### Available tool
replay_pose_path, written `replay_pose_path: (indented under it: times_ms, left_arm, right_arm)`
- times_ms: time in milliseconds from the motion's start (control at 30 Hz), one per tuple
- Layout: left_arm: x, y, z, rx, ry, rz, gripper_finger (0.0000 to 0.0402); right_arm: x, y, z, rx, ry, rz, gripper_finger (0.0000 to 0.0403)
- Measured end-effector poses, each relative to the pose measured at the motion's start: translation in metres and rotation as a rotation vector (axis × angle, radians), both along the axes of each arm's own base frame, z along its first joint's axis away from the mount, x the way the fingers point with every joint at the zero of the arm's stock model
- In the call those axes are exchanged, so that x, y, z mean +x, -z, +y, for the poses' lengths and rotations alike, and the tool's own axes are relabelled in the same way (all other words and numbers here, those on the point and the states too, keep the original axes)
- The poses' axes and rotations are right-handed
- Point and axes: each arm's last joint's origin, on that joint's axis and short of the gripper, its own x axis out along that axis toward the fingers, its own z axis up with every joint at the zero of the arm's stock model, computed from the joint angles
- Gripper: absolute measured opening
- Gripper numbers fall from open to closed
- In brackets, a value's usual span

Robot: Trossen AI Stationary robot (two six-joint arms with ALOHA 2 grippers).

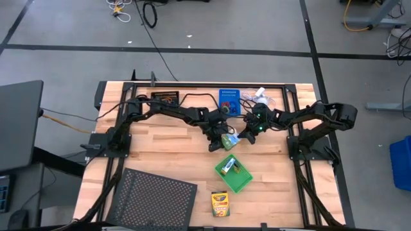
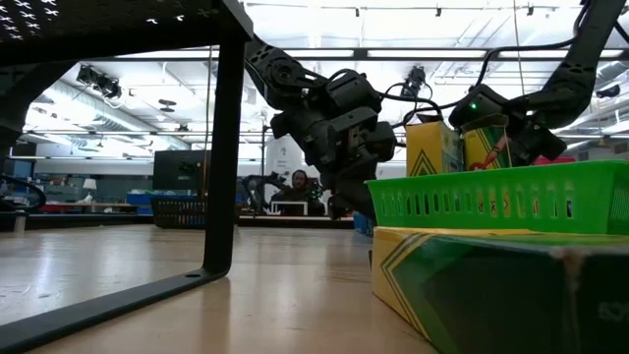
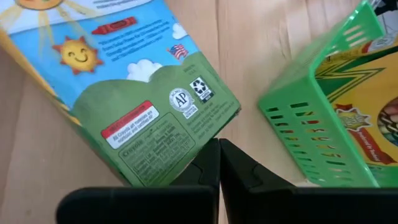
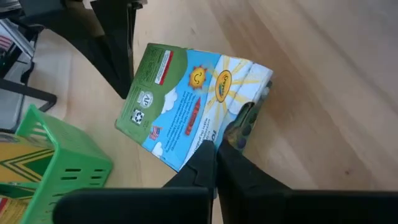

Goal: Pick & Place Office Desk Supplies
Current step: Put the top large crayon box into the green bin

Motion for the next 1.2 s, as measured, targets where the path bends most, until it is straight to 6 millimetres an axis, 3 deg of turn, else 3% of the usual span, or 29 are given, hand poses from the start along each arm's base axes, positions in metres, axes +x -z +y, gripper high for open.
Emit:
replay_pose_path:
  times_ms: [567, 800, 900, 1033, 1200]
  left_arm:
    - [0.0, -0.001, 0.002, 0.052, 0.032, -0.024, 0.0006]
    - [-0.002, -0.022, -0.002, 0.129, 0.093, -0.084, 0.0008]
    - [-0.007, -0.023, -0.001, 0.127, 0.09, -0.036, 0.0009]
    - [-0.014, -0.018, 0.002, 0.147, 0.044, 0.059, 0.0034]
    - [-0.019, -0.015, 0.004, 0.195, 0.023, 0.136, 0.01]
  right_arm:
    - [0.003, -0.002, -0.003, -0.145, -0.019, -0.028, 0.0001]
    - [0.004, -0.006, -0.003, -0.168, -0.017, -0.054, 0.0001]
    - [0.004, -0.006, -0.003, -0.158, -0.028, -0.06, 0.0]
    - [0.004, -0.007, -0.002, -0.148, -0.04, -0.071, 0.0]
    - [0.004, -0.006, -0.002, -0.145, -0.041, -0.067, 0.0]
